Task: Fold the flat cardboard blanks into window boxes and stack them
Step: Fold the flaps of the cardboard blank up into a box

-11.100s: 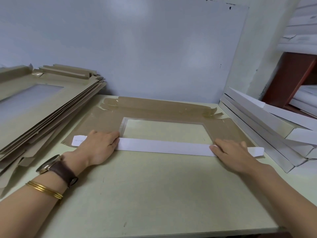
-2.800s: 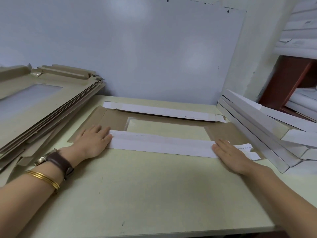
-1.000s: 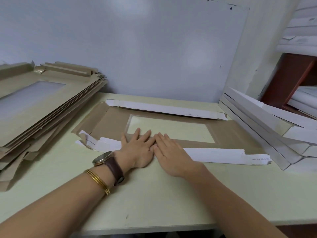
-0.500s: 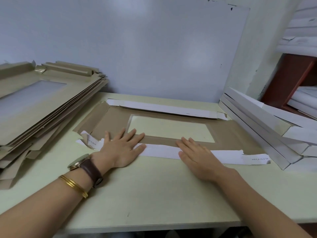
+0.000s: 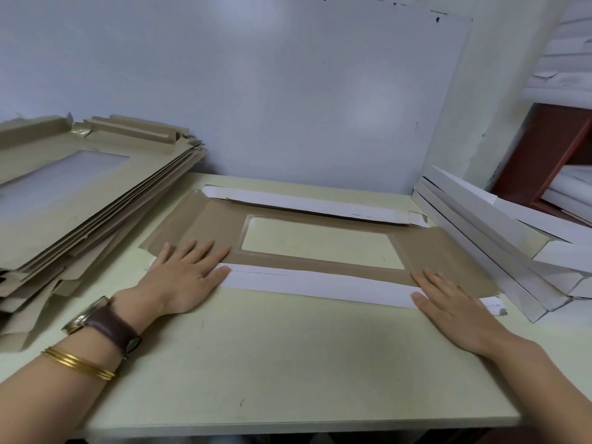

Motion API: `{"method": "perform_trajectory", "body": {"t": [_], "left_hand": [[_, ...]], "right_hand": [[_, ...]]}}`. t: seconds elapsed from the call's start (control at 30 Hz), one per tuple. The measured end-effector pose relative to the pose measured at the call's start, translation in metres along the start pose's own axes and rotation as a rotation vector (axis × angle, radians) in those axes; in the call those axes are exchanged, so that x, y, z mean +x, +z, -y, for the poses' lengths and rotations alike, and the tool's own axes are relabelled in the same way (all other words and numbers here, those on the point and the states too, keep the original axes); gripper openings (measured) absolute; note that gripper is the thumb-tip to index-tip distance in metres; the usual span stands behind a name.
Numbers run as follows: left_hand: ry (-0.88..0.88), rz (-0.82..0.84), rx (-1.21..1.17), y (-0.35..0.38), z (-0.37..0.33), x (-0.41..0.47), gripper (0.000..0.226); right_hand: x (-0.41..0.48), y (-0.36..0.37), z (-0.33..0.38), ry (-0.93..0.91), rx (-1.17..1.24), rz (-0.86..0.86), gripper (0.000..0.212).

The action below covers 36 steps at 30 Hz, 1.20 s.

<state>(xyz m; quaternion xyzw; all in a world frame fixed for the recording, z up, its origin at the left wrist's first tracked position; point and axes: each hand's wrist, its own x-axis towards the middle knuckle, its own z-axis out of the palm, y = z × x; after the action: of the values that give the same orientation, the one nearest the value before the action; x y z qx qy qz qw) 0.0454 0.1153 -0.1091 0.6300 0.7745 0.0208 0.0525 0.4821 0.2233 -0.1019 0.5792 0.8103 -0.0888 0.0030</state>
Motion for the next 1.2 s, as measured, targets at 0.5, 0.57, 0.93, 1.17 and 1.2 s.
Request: {"method": "perform_trajectory", "body": {"t": [0.5,0.57,0.93,1.17,1.2], "left_hand": [[-0.090,-0.233,-0.002,-0.002,0.002,-0.007,0.058],[-0.010,-0.410,-0.024,-0.007,-0.004,-0.012,0.056],[0.485,-0.385,-0.157,-0.016,-0.030,-0.021,0.058],[0.497,-0.354,-0.104,-0.010,-0.031,-0.018,0.042],[0.496,-0.358,-0.102,-0.010,-0.031,-0.018,0.037]], "right_hand": [[-0.004,0.008,-0.007,0.074,0.070,-0.225,0.061],[-0.008,0.007,-0.003,0.012,0.112,-0.345,0.056],[-0.019,0.006,0.032,-0.418,0.160,-0.404,0.052],[-0.010,0.005,0.040,-0.468,0.106,-0.385,0.027],[-0.009,0.005,0.041,-0.467,0.102,-0.379,0.025]]}}
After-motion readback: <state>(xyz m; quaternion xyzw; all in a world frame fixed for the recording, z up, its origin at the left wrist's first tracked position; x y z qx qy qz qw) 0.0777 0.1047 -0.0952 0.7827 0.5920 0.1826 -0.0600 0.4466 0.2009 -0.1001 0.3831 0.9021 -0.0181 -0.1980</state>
